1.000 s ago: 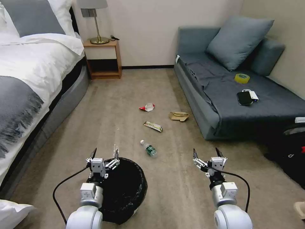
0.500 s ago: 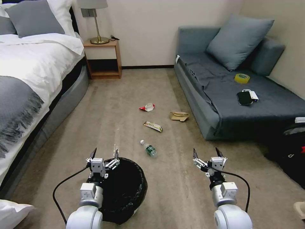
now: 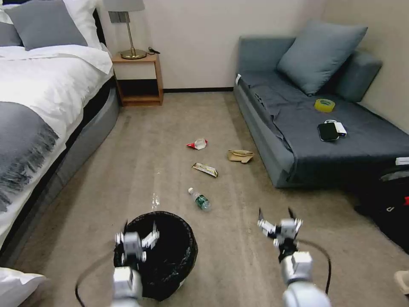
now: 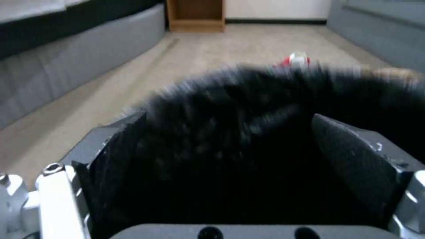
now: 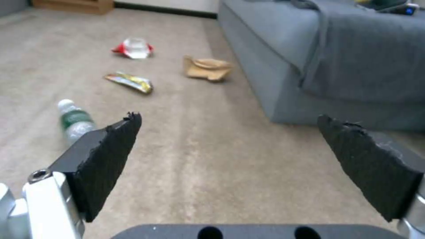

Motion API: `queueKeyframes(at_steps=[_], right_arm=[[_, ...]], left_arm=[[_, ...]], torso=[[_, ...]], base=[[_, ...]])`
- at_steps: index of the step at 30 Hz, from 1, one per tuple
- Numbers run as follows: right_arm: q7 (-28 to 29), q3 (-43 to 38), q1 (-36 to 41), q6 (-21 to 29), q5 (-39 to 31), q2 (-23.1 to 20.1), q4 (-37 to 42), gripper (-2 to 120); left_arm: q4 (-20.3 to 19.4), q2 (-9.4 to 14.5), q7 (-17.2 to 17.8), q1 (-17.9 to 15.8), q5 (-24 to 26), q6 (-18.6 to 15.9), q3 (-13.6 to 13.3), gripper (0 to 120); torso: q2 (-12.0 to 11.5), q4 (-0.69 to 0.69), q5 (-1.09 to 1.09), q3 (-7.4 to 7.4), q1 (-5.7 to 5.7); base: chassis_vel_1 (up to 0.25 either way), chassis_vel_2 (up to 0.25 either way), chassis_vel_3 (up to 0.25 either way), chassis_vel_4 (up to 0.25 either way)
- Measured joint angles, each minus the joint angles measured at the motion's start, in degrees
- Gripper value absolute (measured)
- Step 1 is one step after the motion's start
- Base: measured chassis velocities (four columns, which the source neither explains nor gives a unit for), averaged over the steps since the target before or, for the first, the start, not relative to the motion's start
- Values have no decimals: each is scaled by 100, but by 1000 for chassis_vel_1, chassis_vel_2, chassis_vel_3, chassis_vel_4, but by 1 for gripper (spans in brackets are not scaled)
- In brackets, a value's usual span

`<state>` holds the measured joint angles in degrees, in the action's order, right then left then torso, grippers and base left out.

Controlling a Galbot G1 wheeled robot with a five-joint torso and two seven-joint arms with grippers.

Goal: Pick up the trash bin, then pick up the garbage on the floor and place it into the trash bin.

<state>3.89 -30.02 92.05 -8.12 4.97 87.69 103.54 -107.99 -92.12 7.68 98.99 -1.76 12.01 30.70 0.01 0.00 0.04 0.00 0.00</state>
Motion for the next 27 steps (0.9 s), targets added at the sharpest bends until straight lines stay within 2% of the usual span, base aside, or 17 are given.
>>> queueKeyframes(at_steps=[2, 4, 9, 11, 12, 13, 17, 18, 21, 22, 24, 27], right_arm=[[-70, 23, 19, -3, 2, -22, 117, 100], [-108, 39, -5, 34, 1, -49, 170, 100], [-116, 55, -69, 73, -4, -74, 215, 100], [-119, 61, -81, 154, -29, -86, 321, 100], [-123, 61, -76, 212, -44, -98, 392, 100], [-123, 61, -76, 212, -44, -98, 392, 100], [-184, 46, -53, 465, -108, -156, 686, 100], [-184, 46, -53, 465, -108, -156, 686, 100], [-222, 30, -83, 634, -173, -232, 858, 100], [-222, 30, -83, 634, -173, -232, 858, 100], [-223, 28, -97, 687, -213, -273, 910, 100], [-223, 25, -96, 692, -225, -295, 923, 100]], left_arm=[[-285, 0, -10, 132, 36, -79, -52, 100], [-489, 0, -40, 165, 30, -127, -54, 100], [-678, -1, -56, 73, -18, -169, -35, 100], [-854, -1, -62, 74, -8, -317, -33, 100], [-994, -1, -51, 123, 19, -501, -36, 100], [-994, -1, -51, 123, 19, -501, -36, 100], [-1521, -2, 132, 438, 65, -1566, -43, 100], [-1521, -2, 132, 438, 65, -1566, -43, 100], [-1998, -12, 273, 622, 213, -2524, 52, 100], [-1998, -12, 273, 622, 213, -2524, 52, 100], [-2135, 12, 373, 558, 415, -3021, 255, 100], [-2222, 71, 466, 411, 659, -3547, 474, 100]], torso=[[0, 0, -7, 0, 0], [0, 0, -3, 0, 0], [0, -1, -4, 0, 0], [-1, -1, -5, 0, 0], [0, -1, -4, 0, 0], [0, -1, -4, 0, 0], [-1, -1, -4, 0, 0], [-1, -1, -4, 0, 0], [0, 0, -4, 0, 0], [0, 0, -4, 0, 0], [-1, 0, -5, 0, 0], [-1, 0, -4, 0, 0]], base=[[0, 0, 0, 0], [0, 0, 0, 0], [0, 0, 0, 0], [0, 0, 0, 0], [0, 0, 0, 0], [0, 0, 0, 0], [0, 0, 0, 0], [0, 0, 0, 0], [0, 0, 0, 0], [0, 0, 0, 0], [0, 0, 0, 0], [0, 0, 0, 0]])
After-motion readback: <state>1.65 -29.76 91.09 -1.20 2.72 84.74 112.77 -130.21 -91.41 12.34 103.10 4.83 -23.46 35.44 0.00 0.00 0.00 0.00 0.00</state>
